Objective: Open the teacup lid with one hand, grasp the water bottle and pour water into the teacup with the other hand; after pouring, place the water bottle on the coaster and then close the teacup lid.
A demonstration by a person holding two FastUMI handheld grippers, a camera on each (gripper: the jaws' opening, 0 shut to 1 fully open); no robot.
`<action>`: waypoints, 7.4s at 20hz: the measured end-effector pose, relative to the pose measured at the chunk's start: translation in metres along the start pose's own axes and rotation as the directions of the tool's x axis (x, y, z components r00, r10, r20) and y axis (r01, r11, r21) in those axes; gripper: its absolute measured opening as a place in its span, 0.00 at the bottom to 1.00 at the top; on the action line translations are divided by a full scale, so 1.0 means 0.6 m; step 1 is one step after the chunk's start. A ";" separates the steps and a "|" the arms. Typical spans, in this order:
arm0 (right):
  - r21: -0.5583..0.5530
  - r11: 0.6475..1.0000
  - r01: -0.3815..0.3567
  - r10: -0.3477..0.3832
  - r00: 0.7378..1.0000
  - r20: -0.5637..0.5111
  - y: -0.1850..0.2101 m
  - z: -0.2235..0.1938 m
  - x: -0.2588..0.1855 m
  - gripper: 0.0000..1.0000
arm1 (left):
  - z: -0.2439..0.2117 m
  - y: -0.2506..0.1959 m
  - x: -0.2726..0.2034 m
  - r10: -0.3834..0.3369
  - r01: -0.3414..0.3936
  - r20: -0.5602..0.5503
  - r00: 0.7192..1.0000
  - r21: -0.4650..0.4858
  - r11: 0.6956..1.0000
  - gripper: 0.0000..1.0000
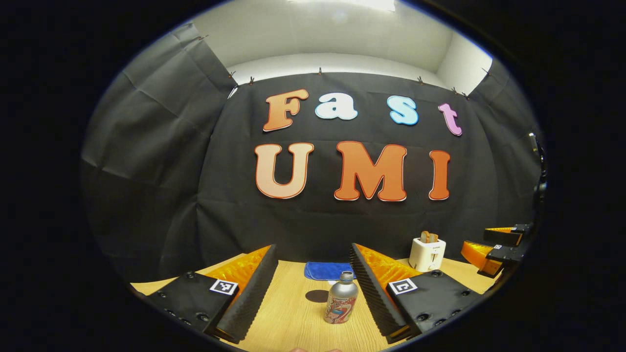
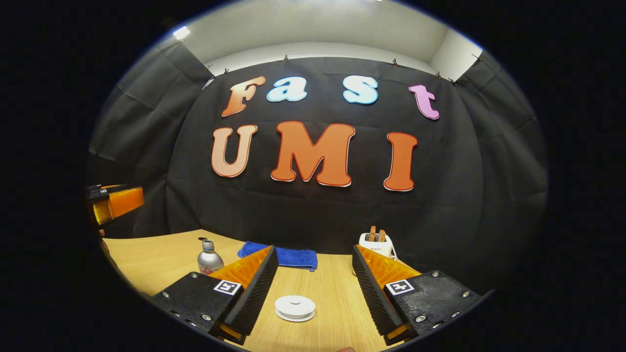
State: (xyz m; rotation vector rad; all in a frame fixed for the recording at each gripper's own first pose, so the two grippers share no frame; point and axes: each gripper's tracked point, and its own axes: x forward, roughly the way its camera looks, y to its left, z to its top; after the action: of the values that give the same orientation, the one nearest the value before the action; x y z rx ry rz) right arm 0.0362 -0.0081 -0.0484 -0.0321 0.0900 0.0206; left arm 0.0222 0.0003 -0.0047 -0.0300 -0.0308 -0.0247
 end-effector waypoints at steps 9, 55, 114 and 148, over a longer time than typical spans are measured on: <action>-0.018 0.998 -0.065 0.064 0.994 -0.092 0.028 -0.102 0.078 0.92 | -0.079 -0.007 0.059 -0.038 0.037 -0.061 0.997 -0.016 0.999 0.96; 0.158 0.973 -0.167 0.208 0.931 -0.300 0.053 -0.235 0.155 0.18 | -0.350 -0.086 0.117 -0.146 0.163 -0.387 0.910 0.012 0.987 0.97; 0.114 0.993 -0.014 0.039 0.973 -0.227 -0.183 -0.203 0.106 0.17 | -0.401 -0.237 0.217 -0.112 0.454 -0.441 0.891 0.878 0.152 0.82; 0.116 0.993 -0.031 0.061 0.962 -0.265 -0.192 -0.228 0.096 0.17 | -0.352 -0.270 0.254 -0.187 0.275 -0.391 0.901 0.850 -0.449 0.82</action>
State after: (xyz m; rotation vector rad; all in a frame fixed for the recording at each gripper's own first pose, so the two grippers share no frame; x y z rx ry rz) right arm 0.0837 -0.1268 -0.1865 0.0783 0.3633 0.0581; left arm 0.1767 -0.1715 -0.2061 1.9489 0.0123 -0.5122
